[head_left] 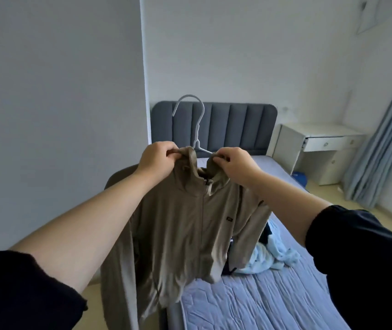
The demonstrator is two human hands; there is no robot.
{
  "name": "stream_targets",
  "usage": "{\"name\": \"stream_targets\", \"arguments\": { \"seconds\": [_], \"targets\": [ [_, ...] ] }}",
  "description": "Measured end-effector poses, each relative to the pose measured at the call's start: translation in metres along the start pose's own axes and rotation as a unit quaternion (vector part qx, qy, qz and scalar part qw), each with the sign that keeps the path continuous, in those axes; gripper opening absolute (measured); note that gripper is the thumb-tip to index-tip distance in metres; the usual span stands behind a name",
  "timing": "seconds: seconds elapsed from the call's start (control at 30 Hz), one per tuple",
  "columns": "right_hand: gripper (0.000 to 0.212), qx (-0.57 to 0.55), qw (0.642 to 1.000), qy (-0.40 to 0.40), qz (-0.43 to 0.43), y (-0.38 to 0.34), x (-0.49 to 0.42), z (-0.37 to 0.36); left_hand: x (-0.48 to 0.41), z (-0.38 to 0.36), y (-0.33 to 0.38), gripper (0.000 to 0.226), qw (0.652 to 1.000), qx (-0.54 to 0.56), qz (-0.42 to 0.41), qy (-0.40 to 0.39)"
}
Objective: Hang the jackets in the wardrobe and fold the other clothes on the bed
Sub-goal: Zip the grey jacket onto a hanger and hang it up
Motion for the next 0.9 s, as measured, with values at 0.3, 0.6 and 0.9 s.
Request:
{"name": "stream_targets", "arguments": {
  "seconds": [0.3,0.6,0.9],
  "targets": [
    [0.023,-0.019,0.996,0.086,-0.017,-0.033,0.015,0.023,0.040,0.049,0.021,0.030,0.981,-0.156,-0.017,0.112],
    [0.018,-0.072,0.989,0.124,-0.024,-0.058,0.014,0.028,0.112,0.102,0.015,0.024,0.966,-0.196,-0.094,0.142],
    [0.011,-0.149,0.982,0.072,0.094,-0.158,0.001,-0.047,0.127,0.183,-0.058,0.036,0.935,-0.270,0.216,0.075]
  ]
}}
Point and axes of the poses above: each hand's wrist, its own x-axis away from the middle knuckle, its own z-axis out of the back of the hand, y = z × x, the point moved 5 cm from there along -x, towards the middle knuckle, and after that the axes turned 15 degrees about z, right-handed, at the moved point
